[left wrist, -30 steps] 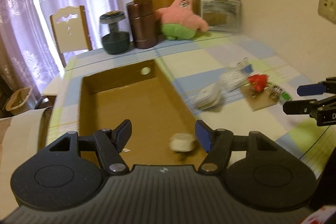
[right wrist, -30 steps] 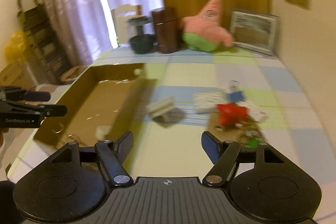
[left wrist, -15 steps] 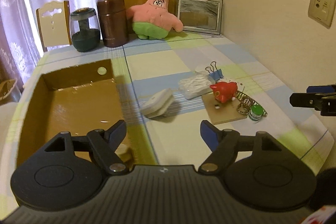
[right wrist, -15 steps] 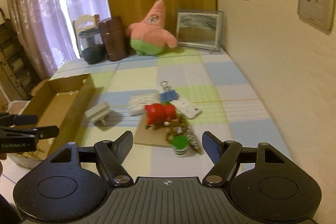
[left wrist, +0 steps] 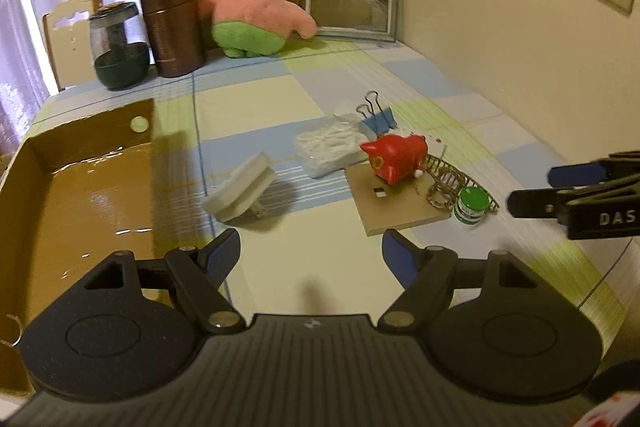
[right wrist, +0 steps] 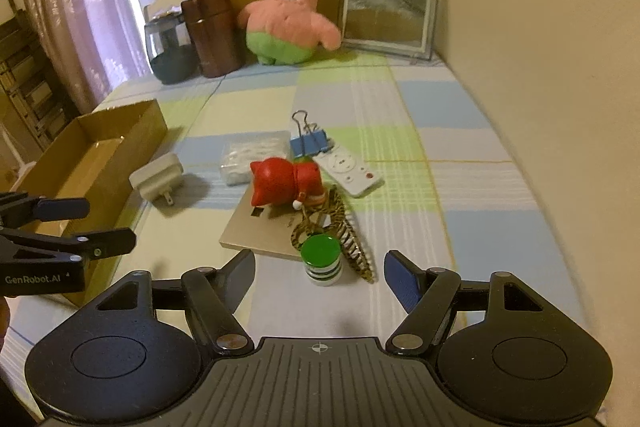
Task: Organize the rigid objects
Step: 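Close the right tool around the green-lidded jar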
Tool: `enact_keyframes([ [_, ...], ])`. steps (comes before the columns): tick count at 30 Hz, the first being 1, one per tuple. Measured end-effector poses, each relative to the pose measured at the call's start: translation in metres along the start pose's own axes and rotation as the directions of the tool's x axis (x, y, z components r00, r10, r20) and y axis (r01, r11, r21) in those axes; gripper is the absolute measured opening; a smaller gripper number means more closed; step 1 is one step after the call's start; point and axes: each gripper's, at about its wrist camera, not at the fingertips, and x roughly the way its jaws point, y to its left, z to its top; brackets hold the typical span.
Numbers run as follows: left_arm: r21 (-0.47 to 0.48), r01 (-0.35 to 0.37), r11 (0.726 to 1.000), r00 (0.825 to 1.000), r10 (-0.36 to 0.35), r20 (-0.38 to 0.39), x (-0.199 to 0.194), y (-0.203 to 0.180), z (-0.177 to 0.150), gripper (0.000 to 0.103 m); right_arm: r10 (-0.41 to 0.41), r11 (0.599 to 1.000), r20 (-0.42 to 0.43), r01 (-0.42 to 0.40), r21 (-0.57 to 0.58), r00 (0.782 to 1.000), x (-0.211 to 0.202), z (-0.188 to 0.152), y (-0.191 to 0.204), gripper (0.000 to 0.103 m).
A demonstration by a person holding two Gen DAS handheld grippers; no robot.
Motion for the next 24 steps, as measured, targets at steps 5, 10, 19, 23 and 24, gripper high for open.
enact_keyframes([
  [5,0.023,0.006,1.000,1.000,-0.006,-0.007,0.016,-0.007,0.003,0.075,0.015,0.999,-0.023,-0.016,-0.029,1.000,0.024,-0.002,0.001,0.056],
  [10,0.028,0.012,1.000,1.000,-0.012,-0.016,0.031,-0.009,0.005,0.075,0.015,0.999,-0.038,-0.016,-0.039,0.999,0.046,-0.004,0.000,0.048],
  [19,0.018,0.019,1.000,0.999,-0.018,-0.030,0.045,-0.008,0.003,0.075,-0.004,0.998,-0.039,0.001,-0.070,0.999,0.065,-0.005,0.000,0.034],
  [23,0.014,0.024,1.000,0.999,-0.023,-0.036,0.049,-0.009,0.003,0.075,-0.012,0.996,-0.043,0.009,-0.087,0.999,0.069,-0.006,0.002,0.031],
  [24,0.014,0.025,1.000,0.999,-0.025,-0.037,0.049,-0.009,0.002,0.075,-0.013,0.996,-0.044,0.009,-0.090,0.999,0.070,-0.006,0.003,0.030],
])
